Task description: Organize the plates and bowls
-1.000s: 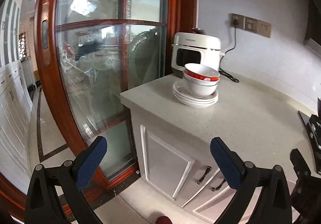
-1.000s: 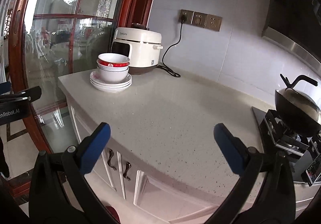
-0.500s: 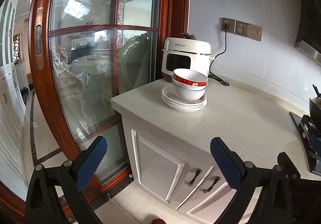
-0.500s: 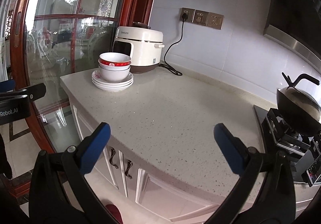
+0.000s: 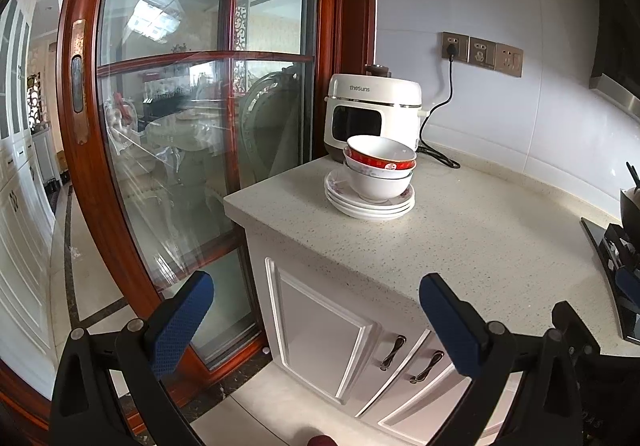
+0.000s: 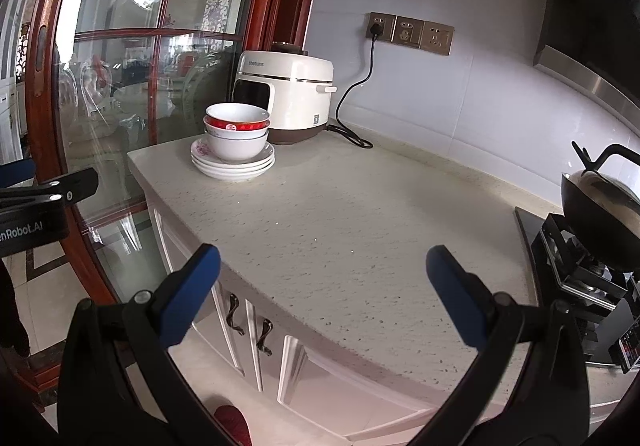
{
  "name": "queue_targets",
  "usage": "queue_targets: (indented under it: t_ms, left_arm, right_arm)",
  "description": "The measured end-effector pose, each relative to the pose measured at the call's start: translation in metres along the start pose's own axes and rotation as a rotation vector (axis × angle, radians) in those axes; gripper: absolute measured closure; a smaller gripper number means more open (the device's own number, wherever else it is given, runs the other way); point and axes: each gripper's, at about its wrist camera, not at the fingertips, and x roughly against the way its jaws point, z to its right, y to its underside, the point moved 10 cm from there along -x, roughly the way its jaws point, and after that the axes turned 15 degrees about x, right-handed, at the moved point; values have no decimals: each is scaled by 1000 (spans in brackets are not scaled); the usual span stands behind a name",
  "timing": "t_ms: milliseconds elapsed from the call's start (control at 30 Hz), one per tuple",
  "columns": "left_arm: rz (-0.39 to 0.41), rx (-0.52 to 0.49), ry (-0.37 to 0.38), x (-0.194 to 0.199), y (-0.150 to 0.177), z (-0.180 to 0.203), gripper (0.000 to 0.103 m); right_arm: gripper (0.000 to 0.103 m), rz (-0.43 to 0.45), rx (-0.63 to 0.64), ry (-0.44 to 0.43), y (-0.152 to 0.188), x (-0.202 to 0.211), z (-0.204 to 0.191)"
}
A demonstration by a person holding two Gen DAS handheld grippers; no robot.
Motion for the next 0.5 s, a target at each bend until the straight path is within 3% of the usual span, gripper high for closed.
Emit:
queue_targets:
  t_ms: [500]
  left_arm:
    - [-3, -23, -9, -1, 2, 3, 0]
  right_arm:
    - [0, -4, -2, -15, 2, -2, -2]
